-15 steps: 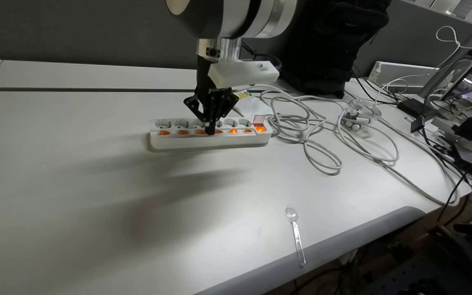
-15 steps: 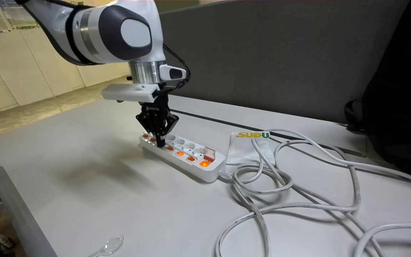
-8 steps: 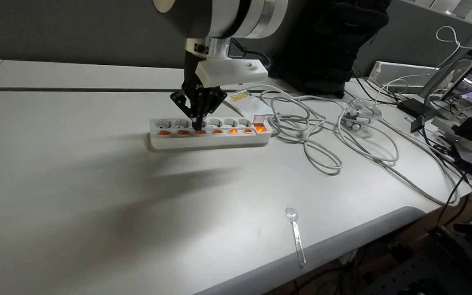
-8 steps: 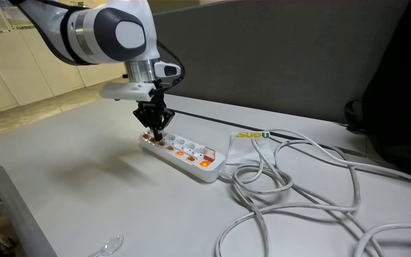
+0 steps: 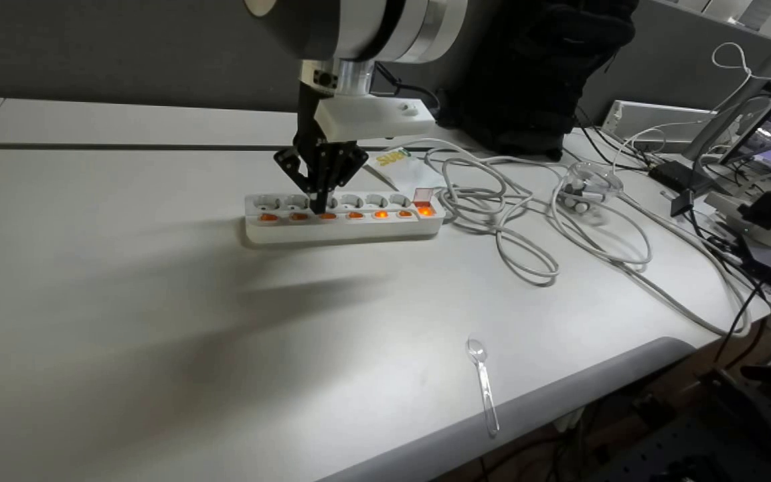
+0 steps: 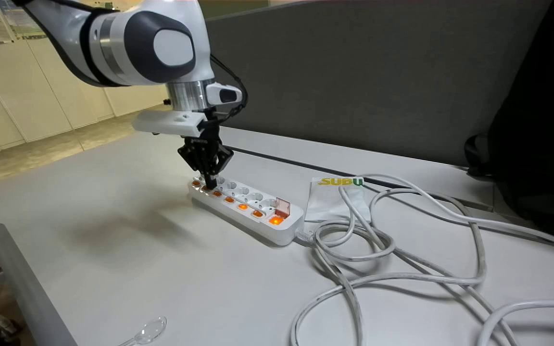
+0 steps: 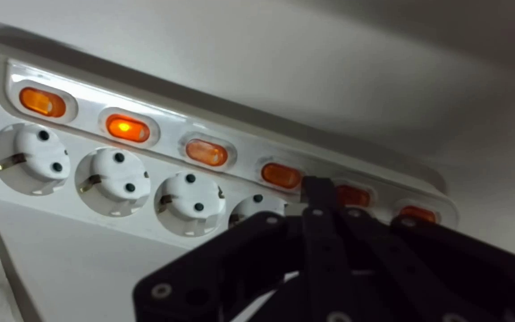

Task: Turn the third switch from the left on

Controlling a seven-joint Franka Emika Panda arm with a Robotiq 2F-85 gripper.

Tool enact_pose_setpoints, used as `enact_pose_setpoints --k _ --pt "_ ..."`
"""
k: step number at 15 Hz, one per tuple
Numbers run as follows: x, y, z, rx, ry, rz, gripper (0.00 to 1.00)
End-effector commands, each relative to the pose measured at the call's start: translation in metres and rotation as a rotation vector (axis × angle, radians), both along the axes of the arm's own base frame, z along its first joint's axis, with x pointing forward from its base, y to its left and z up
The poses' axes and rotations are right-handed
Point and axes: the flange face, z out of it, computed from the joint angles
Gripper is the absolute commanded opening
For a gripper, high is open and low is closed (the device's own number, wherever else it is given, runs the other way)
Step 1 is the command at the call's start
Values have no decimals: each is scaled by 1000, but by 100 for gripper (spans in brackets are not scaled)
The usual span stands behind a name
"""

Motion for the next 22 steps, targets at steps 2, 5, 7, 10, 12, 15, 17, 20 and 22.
enact_pose_setpoints --k 2,5,7,10,12,15,17,20,22 --pt "1 -7 8 -22 45 -45 0" --pt "-2 -7 -1 -14 36 -17 1" --pt "-1 -7 -1 -20 29 -12 0" --pt "-1 -7 -3 -28 5 -8 0" --pt "-1 -7 -4 -24 -11 -1 0" --pt "-1 -6 -7 -21 -15 4 0" --pt "-3 -5 -9 -21 -13 7 0" --pt "-4 -5 -9 -24 -10 8 0" --pt "-5 -4 -11 -30 -12 13 0"
